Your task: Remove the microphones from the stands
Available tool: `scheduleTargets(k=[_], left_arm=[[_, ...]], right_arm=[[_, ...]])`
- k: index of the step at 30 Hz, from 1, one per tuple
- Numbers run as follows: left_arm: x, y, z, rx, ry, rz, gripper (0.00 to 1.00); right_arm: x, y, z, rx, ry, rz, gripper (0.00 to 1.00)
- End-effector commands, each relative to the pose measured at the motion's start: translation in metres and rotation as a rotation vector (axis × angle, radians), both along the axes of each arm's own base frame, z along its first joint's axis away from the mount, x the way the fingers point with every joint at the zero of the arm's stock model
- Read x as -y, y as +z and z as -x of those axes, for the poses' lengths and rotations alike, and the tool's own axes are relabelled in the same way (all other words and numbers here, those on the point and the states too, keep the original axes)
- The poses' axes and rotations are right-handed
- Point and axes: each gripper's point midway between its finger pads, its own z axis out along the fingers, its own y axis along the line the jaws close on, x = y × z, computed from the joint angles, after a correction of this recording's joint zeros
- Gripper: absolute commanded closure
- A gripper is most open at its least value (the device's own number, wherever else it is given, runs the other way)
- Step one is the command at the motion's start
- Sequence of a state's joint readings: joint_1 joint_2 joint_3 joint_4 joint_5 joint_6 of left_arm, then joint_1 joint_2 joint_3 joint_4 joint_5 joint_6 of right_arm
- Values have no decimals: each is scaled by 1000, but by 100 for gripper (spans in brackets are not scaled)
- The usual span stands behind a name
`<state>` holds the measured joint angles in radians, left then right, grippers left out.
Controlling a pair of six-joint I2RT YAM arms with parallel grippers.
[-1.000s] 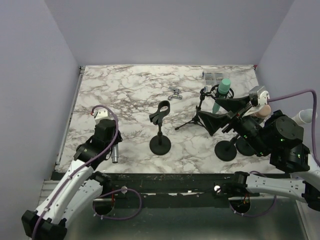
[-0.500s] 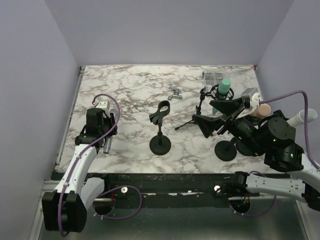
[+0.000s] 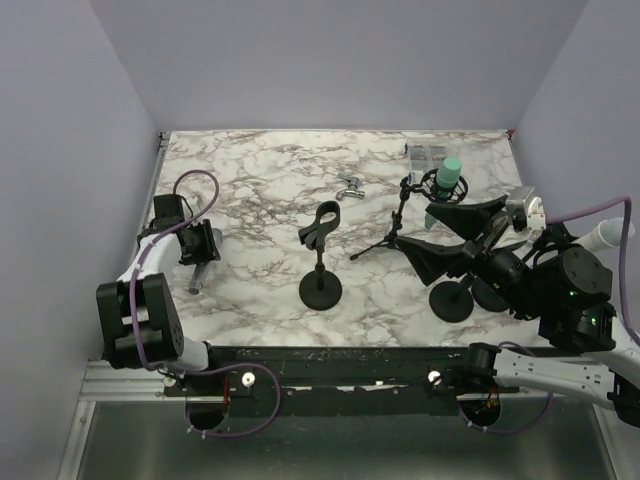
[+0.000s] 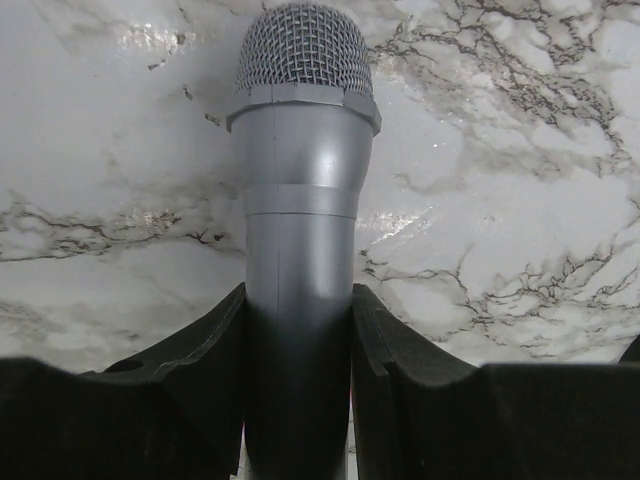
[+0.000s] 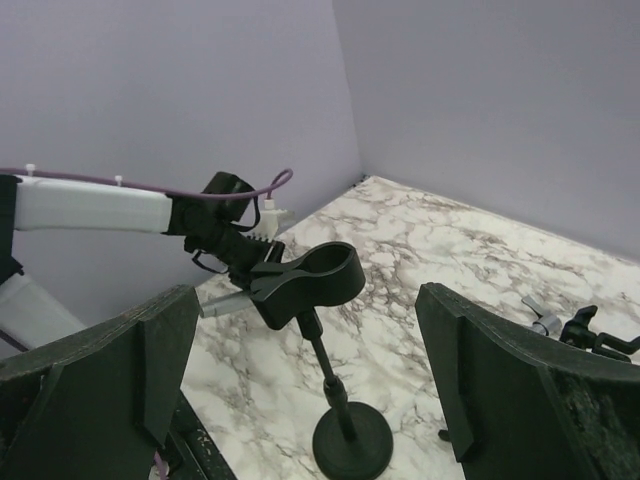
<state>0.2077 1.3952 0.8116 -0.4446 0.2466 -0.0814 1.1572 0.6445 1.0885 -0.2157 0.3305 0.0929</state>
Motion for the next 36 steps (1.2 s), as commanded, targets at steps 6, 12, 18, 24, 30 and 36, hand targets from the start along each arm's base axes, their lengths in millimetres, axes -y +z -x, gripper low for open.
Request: scheduleTargets(k=[6, 12, 18, 24, 30, 36], left_arm=[[-14, -23, 9, -204, 10, -5, 100], [-15, -24, 10, -242, -12, -7, 78], [-15, -25, 12, -292, -12, 1, 64], [-16, -25, 11, -301, -1, 0, 47], [-17, -26, 11, -288, 7, -4, 35], [-20, -23, 6, -272, 35, -18, 17]], right_arm=[[3, -1, 0, 30, -4, -9, 0], [3, -2, -1, 34, -11, -11, 0], [1, -3, -2, 32, -11, -5, 0], [3, 0, -1, 38, -10, -13, 0], [8, 3, 0, 41, -20, -24, 0], [5, 1, -2, 22, -20, -5, 0]])
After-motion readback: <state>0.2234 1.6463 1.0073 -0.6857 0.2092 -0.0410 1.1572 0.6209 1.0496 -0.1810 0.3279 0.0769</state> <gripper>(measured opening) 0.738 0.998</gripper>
